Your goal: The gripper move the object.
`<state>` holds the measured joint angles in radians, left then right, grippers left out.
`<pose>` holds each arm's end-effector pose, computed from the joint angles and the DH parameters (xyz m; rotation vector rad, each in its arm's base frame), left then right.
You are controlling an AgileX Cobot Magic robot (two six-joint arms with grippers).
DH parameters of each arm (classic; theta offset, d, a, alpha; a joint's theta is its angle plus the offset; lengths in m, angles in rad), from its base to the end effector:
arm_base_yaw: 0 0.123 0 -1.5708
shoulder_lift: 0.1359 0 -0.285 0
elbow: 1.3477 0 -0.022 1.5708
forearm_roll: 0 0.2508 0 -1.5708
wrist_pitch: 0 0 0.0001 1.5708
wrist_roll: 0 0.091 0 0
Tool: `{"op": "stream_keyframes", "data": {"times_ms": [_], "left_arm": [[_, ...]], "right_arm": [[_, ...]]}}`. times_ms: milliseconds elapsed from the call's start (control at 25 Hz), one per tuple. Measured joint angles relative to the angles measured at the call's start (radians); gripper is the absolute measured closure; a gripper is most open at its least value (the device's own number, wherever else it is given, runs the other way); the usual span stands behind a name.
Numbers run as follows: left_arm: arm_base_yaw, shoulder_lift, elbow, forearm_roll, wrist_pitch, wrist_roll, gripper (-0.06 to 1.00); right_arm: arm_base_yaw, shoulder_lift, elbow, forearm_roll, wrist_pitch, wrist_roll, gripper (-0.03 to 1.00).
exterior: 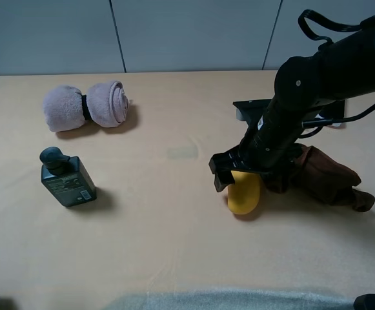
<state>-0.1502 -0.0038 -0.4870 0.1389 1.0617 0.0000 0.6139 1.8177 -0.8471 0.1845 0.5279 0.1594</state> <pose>-0.0027 0.0115 0.2742 0.1479 2.0420 0.0730 0.2384 0.1783 0.1181 -0.4556 2.9903 0.2389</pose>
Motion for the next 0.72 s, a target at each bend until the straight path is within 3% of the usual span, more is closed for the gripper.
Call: {"op": "stream_keyframes", "data": {"times_ms": [360, 720], "left_arm": [[0.000, 0.000, 0.000, 0.000, 0.000, 0.000, 0.01], [0.000, 0.000, 0.000, 0.000, 0.000, 0.000, 0.01]], "right_arm": [[0.000, -0.012, -0.033, 0.017, 0.112, 0.000, 0.28], [0.000, -0.130, -0.042, 0.022, 0.159, 0.009, 0.28]]}}
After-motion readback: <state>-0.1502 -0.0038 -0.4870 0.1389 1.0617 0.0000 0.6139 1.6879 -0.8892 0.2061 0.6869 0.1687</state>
